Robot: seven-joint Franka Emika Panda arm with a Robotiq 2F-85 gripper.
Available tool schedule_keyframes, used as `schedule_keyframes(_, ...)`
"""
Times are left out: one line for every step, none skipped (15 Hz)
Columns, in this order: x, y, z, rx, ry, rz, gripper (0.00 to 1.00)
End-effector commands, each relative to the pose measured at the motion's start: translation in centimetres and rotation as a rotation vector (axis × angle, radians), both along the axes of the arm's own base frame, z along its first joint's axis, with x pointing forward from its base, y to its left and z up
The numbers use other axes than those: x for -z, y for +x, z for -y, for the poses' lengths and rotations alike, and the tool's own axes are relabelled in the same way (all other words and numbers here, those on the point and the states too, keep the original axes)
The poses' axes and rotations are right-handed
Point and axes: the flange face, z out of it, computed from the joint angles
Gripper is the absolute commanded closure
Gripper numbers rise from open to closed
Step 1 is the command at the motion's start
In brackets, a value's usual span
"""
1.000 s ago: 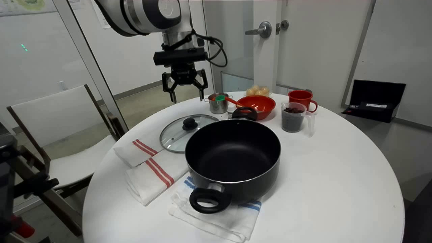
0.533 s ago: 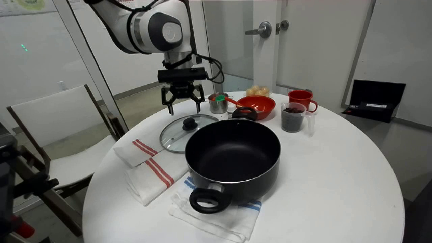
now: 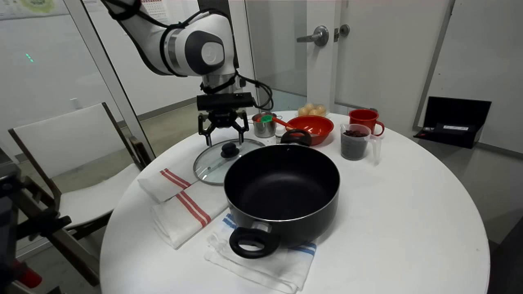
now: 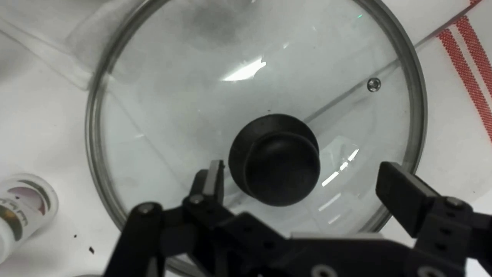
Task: Put the glass lid on the black pot
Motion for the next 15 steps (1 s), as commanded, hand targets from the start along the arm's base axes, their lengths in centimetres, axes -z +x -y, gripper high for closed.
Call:
schedule_keyframes(1.0,0.9,0.4,-0.025,0.027,0.007,0.00)
schedule_keyframes(1.1,0.9,0.4,-0.032,0.029,0.007,0.00)
schedule_keyframes(1.2,1.0,0.4,-0.035,0.030,0.009,0.00)
schedule_keyframes(1.2,1.1,0.4,-0.039,0.031,0.010,0.00)
schedule_keyframes(1.3,1.1,0.4,-0.043,0.033,0.011,0.11)
schedule_keyframes(1.3,1.1,0.4,-0.044,0.034,0.011,0.26)
schedule_keyframes(1.2,1.2,0.3,-0.047,0.037,0.013,0.33)
schedule_keyframes(1.2,1.2,0.3,-0.049,0.038,0.014,0.40)
schedule_keyframes(1.1,1.3,0.2,-0.051,0.040,0.016,0.48)
schedule_keyframes(1.0,1.3,0.2,-0.054,0.042,0.017,0.55)
schedule_keyframes(0.9,1.4,0.2,-0.056,0.044,0.018,0.64)
schedule_keyframes(0.8,1.4,0.1,-0.057,0.046,0.020,0.71)
schedule_keyframes(0.5,1.5,0.2,-0.056,0.046,0.022,0.76)
schedule_keyframes(0.2,1.6,0.2,-0.055,0.047,0.023,0.76)
schedule_keyframes(-0.3,1.7,0.1,-0.054,0.045,0.025,0.76)
